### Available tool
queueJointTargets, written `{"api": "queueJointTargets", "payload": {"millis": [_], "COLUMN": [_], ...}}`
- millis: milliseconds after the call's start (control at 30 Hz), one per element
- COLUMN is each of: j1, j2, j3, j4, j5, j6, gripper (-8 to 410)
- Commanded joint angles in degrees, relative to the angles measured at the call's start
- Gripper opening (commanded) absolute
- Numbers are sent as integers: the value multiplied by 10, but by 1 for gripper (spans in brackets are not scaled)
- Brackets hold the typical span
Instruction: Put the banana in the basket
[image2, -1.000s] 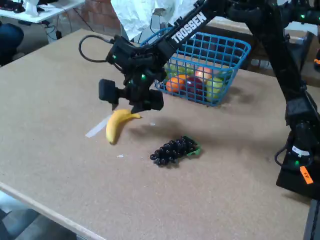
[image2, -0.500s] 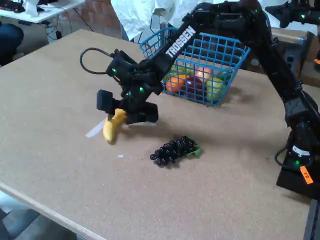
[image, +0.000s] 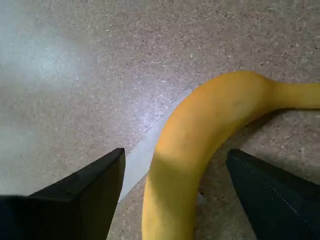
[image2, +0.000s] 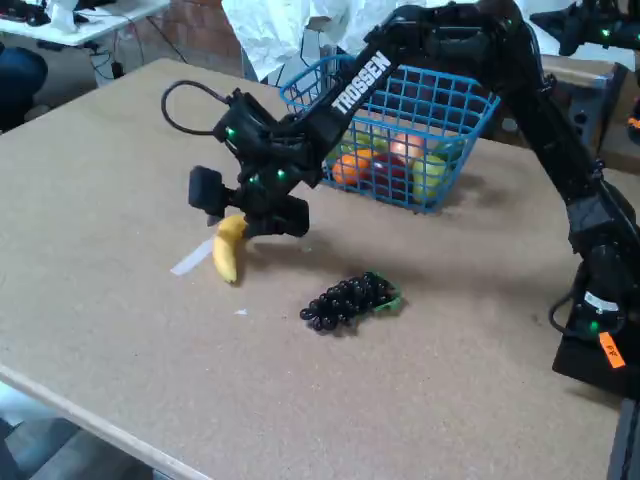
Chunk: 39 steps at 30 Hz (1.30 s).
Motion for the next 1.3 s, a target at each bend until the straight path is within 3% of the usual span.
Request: {"api": "queueJointTargets", "payload": {"millis": [0, 367, 567, 1033, 1167, 1267], "j1": [-2, -3, -3, -3, -1, -1], "j2": [0, 0, 1, 73, 94, 89], "j3": [0, 0, 0, 17, 35, 36], "j4": [-1, -28, -44, -7, -7, -7], "j5": [3, 3, 10, 12, 2, 5], "j6": [0, -3, -5, -16, -16, -16], "gripper": [275, 272, 243, 228, 194, 136]}}
